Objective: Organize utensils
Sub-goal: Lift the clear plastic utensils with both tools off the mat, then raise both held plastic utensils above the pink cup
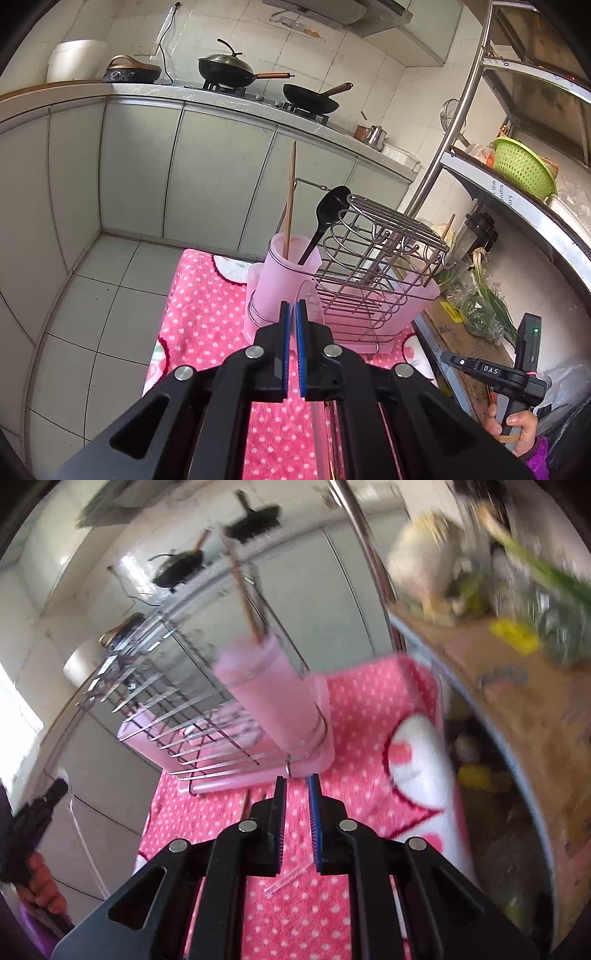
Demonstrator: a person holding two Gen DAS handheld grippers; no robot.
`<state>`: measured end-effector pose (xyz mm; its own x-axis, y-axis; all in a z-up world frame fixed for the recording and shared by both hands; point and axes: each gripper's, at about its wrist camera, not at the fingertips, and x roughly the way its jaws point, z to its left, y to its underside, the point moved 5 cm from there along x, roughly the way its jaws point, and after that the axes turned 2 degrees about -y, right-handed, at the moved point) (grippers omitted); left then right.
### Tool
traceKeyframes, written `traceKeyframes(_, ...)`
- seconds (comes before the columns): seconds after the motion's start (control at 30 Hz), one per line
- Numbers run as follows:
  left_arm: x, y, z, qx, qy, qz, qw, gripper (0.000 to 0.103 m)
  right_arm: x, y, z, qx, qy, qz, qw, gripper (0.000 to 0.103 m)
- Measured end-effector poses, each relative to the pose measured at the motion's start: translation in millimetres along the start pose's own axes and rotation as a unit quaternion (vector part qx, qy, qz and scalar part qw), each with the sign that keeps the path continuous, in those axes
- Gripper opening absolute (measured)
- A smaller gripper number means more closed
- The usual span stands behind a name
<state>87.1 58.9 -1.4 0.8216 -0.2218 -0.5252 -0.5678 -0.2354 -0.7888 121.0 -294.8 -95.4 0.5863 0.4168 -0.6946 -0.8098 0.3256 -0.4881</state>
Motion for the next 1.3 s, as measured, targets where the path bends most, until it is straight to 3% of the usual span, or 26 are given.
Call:
traceKeyframes(0.13,10,0,1,-0.006,0.010,0.005,0.9999,0.003,39,4,-43,0.118,0.001,0.077,0.990,0.014)
traceKeyframes(0.2,14,1,2,-0.005,0.015,0.008,0.9998,0.003,52,6,-52,0.141,0.021,0.090,0.986,0.019)
traceKeyframes(0.27,17,3,4,-0.004,0.018,0.010,0.9998,0.003,64,3,-56,0.146,0.047,0.100,0.983,0.029)
traceKeyframes(0.5,23,2,18,-0.011,0.019,0.014,0.9997,0.003,93,-1,-44,0.096,0.126,0.114,0.981,0.029)
traceKeyframes(0.57,24,1,21,-0.014,0.018,0.014,0.9997,0.003,94,2,-44,0.089,0.141,0.107,0.980,0.014)
traceKeyframes(0.73,21,-2,25,-0.017,0.013,0.007,0.9997,0.003,80,8,-40,0.081,0.121,0.073,0.987,0.000)
traceKeyframes(0.87,15,-4,24,-0.018,0.011,-0.001,0.9998,0.003,68,8,-34,0.069,0.102,0.046,0.991,0.000)
traceKeyframes(1.07,6,-6,16,-0.010,0.010,-0.010,0.9999,0.003,57,6,-38,0.087,0.076,0.041,0.993,0.000)
traceKeyframes(1.13,5,-6,14,-0.008,0.010,-0.011,0.9999,0.003,60,-1,-42,0.104,0.075,0.045,0.991,0.000)
traceKeyframes(1.3,8,-6,15,-0.010,0.010,-0.009,0.9999,0.003,88,-1,-48,0.120,0.082,0.105,0.984,0.001)
